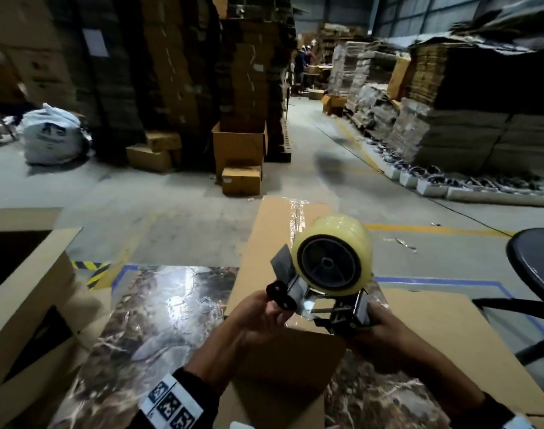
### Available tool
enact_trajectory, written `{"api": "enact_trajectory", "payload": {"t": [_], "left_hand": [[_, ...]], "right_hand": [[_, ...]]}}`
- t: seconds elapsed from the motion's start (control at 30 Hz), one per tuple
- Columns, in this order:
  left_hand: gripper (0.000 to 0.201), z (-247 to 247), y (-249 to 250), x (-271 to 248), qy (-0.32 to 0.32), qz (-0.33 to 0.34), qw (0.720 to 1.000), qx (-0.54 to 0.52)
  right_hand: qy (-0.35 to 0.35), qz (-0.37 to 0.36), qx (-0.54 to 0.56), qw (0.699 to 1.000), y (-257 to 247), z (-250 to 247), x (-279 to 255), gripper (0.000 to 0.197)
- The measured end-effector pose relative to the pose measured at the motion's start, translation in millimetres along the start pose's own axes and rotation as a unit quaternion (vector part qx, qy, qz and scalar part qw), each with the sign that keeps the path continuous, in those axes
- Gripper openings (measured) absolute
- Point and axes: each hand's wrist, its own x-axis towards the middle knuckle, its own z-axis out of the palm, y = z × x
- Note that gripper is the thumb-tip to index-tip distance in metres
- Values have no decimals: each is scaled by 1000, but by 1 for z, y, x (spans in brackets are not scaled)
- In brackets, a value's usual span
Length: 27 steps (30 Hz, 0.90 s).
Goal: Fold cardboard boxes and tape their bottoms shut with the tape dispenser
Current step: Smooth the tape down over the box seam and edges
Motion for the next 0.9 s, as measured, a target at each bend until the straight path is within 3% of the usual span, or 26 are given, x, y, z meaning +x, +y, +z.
{"api": "enact_trajectory", "payload": {"t": [0.27,0.33,0.43,0.6,0.7,0.8,0.9], "left_hand": [[25,-42,10,-34,31,100,988,111],[26,-57,19,-37,52,148,973,170],[29,-76,30,-40,65,204,936,281],[29,-92,30,-49,47,239,911,333],[26,-116,41,-51,114,262,901,327],[24,-151,60,-55,152,274,895,317],[23,-160,64,-51,136,271,887,349]], "right_hand": [[-90,22,-107,990,-44,26,21,15],[-106,20,-137,985,-49,32,26,7],[-135,24,-149,979,-51,44,31,21],[-140,32,-144,979,-47,56,38,3],[-112,35,-165,979,-41,48,38,5],[-78,50,-176,980,-35,30,36,31],[-76,46,-187,978,-32,24,37,12]]}}
